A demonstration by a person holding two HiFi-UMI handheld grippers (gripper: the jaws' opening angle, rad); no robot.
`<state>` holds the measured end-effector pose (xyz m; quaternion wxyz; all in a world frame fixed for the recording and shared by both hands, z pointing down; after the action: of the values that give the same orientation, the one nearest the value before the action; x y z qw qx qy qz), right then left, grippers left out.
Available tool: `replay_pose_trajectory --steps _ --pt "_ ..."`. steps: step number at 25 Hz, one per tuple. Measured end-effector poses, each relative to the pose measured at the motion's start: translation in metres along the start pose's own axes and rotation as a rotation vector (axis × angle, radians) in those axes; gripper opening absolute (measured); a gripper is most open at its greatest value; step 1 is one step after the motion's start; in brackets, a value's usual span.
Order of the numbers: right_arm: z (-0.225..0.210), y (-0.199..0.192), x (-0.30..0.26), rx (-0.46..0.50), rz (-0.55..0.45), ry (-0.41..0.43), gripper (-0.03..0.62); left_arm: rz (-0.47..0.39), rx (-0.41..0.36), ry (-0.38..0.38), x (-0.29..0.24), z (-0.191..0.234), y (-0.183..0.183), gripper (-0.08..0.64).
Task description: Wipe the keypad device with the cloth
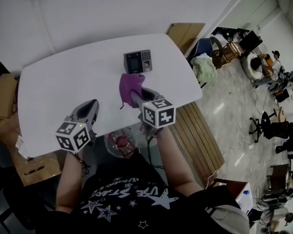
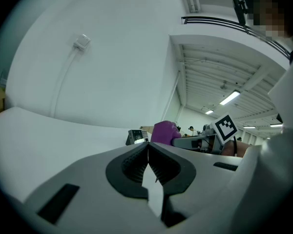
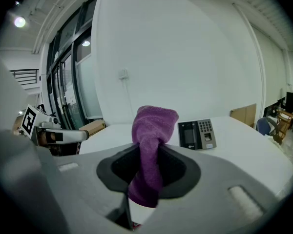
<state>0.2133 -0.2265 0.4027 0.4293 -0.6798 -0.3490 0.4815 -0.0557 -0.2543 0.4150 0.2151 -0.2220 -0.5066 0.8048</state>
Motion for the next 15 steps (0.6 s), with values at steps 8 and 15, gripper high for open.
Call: replay_pose_trajectory --steps 8,15 --pt "0.086 -0.025 0.014 -0.001 -0.002 -0.038 0.098 0.028 -0.017 -0.062 0.076 0.021 -0.009 0.009" --pt "0.143 -0.054 0.049 -0.030 -0.018 -0.102 0.098 0.048 -0.055 -0.142 0.121 0.023 -0.012 0.009"
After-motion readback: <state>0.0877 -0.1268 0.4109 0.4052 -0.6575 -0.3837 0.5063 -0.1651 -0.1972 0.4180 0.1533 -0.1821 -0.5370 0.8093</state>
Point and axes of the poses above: the fingertips, and each gripper's own axes: x backward along the fingers, z to its left, y out of its top, the point moved 10 cm from there along x, backward along the fingers, and after that the axes turned 6 degrees about -z, right-handed, at the moved point
